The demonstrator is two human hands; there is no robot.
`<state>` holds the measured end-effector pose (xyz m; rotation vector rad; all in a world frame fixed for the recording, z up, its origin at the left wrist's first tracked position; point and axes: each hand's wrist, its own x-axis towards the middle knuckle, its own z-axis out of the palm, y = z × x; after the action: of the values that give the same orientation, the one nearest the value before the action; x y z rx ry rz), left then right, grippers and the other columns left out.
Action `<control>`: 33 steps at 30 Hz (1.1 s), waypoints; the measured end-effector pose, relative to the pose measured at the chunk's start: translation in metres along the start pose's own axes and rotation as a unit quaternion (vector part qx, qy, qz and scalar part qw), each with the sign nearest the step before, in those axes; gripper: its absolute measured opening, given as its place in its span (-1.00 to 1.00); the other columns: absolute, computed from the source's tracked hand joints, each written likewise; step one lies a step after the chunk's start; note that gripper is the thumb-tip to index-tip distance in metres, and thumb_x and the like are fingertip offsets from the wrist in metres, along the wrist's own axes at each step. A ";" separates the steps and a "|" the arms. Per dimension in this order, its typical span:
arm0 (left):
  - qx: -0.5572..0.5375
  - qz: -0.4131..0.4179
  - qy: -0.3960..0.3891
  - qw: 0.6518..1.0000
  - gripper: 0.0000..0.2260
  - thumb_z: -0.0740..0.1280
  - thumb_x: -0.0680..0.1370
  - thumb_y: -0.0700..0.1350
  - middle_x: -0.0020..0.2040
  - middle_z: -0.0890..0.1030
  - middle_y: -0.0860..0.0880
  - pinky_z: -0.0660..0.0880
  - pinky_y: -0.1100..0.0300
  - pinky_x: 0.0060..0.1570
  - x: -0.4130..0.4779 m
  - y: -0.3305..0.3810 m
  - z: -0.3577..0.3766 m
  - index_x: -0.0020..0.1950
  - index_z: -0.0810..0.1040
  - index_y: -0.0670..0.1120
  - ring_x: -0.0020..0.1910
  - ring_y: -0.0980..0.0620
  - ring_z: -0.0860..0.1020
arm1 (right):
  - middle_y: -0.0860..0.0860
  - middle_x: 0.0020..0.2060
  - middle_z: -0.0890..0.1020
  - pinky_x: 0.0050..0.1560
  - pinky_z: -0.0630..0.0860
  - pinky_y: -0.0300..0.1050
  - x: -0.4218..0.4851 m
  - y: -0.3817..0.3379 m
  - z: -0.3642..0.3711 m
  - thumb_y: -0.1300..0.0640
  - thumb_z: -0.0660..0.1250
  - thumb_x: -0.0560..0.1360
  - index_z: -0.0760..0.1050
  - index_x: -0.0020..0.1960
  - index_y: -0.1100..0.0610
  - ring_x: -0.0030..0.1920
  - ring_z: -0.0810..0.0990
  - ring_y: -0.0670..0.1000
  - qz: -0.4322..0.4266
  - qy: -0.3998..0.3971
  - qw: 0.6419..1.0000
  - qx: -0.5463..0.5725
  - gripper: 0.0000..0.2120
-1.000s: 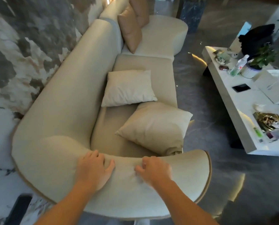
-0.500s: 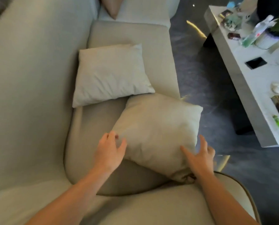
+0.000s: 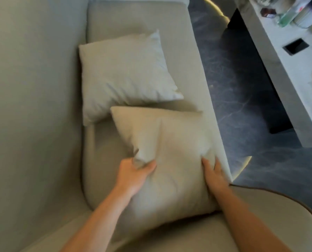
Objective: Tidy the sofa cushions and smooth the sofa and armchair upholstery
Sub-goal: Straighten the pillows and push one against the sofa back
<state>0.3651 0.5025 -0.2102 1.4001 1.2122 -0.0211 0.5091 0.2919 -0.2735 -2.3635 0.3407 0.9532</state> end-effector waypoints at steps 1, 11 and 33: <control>-0.001 0.017 0.040 0.999 -0.86 0.59 0.31 -0.09 -0.39 0.67 0.06 0.45 0.20 -0.40 -0.014 -0.006 -0.020 -0.30 0.66 -0.08 -0.36 0.14 0.60 | 0.15 0.57 0.18 0.53 0.06 0.23 -0.013 -0.005 0.023 -0.40 0.06 0.51 -0.01 0.59 -0.08 0.53 0.17 0.26 -0.008 -0.026 1.000 0.011 -0.24; 0.194 0.095 0.258 0.942 -0.73 0.50 0.32 0.14 -0.25 0.69 0.04 0.57 0.03 -0.18 -0.046 0.004 -0.180 -0.07 0.62 0.07 -0.16 -0.11 0.64 | 0.14 0.59 0.14 0.54 0.04 0.21 -0.096 -0.091 0.208 -0.23 -0.09 0.63 -0.04 0.60 -0.01 0.55 0.12 0.22 -0.010 -0.218 0.970 0.110 -0.40; 0.376 0.296 0.328 0.814 -0.81 0.36 0.34 0.08 -0.17 0.52 -0.02 0.33 0.01 -0.06 0.001 0.160 -0.098 -0.17 0.41 0.05 -0.12 -0.09 0.45 | 0.20 -0.07 0.53 -0.39 0.40 -0.21 0.003 -0.221 0.058 0.24 0.27 0.57 0.49 0.22 0.26 -0.28 0.47 0.09 -0.108 -0.235 0.960 0.107 -0.76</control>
<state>0.4077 0.6182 -0.0694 2.6004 1.3078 0.5103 0.5729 0.5046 -0.2205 -1.8604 -0.0024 1.2579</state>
